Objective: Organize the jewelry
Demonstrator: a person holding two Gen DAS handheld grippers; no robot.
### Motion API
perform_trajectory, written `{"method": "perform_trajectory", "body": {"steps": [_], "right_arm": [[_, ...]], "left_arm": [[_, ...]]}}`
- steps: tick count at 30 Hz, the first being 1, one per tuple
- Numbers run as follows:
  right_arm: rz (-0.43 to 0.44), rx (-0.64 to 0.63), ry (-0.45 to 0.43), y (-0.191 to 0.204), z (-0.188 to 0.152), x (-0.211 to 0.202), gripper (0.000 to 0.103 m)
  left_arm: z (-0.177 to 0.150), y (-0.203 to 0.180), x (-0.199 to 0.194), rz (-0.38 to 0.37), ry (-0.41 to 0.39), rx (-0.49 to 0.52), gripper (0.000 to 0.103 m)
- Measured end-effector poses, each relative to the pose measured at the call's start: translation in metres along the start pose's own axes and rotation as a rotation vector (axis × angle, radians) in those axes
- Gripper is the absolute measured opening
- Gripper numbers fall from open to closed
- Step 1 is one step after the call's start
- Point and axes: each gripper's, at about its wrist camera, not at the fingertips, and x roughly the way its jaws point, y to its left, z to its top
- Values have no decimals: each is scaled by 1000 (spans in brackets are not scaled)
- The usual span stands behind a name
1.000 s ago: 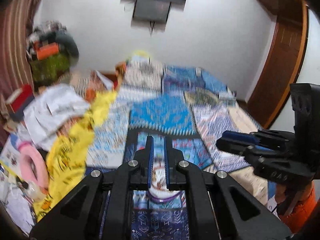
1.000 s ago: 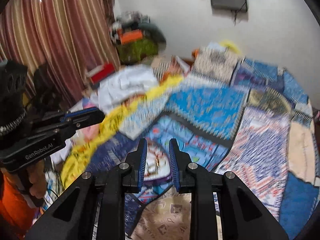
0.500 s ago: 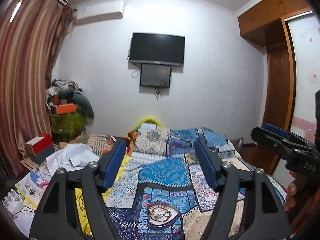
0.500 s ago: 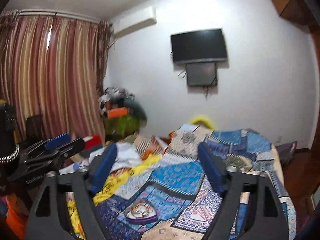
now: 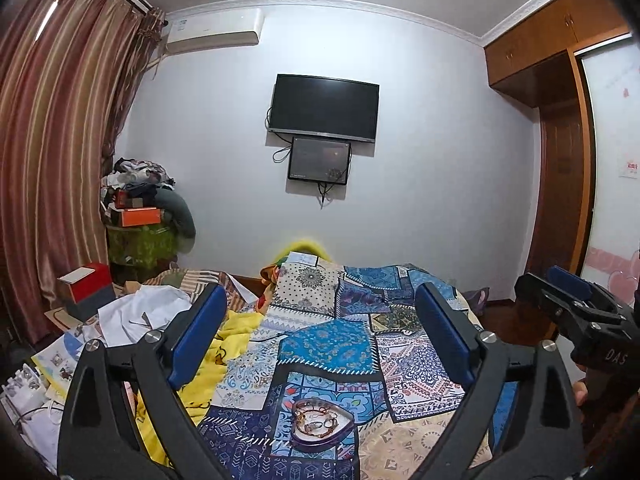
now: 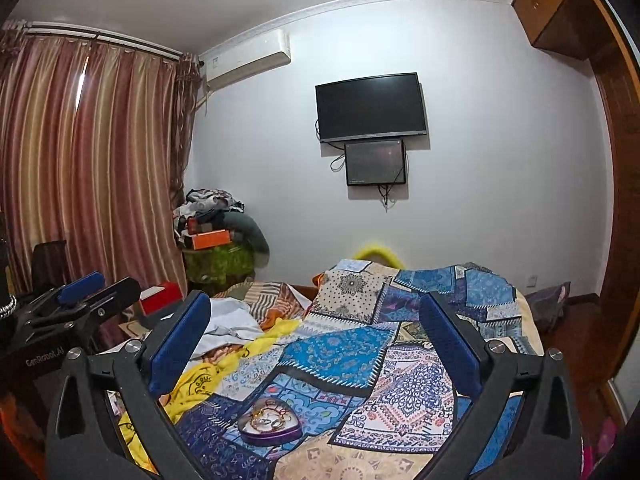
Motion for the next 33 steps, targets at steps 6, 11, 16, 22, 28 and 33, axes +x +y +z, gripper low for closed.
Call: {"method": "perform_trajectory", "body": {"steps": [6,11,16,22,28,33], "right_arm": [[4,-4,0,1,-2,-7,103],[4,-11,5,1,-6,-8,103],[8,-10,8,0,-7,-8,103],[9,-11,11,1,-7,-8,103],[12,-14,15,1,-7,-9,103],[13,-18,17,1,-7,-9,103]], "left_arm": [[-2,-1,-1,2,2,-5,96],[-2,-2,-2,2,2,-5,97],[-4,-2,-1,7,6,-4,100],[-5,-3,0,7,10,-6,102],[-7,-6,3,-11,19,10,102],[-9,-6,4,-18,25,8,102]]}}
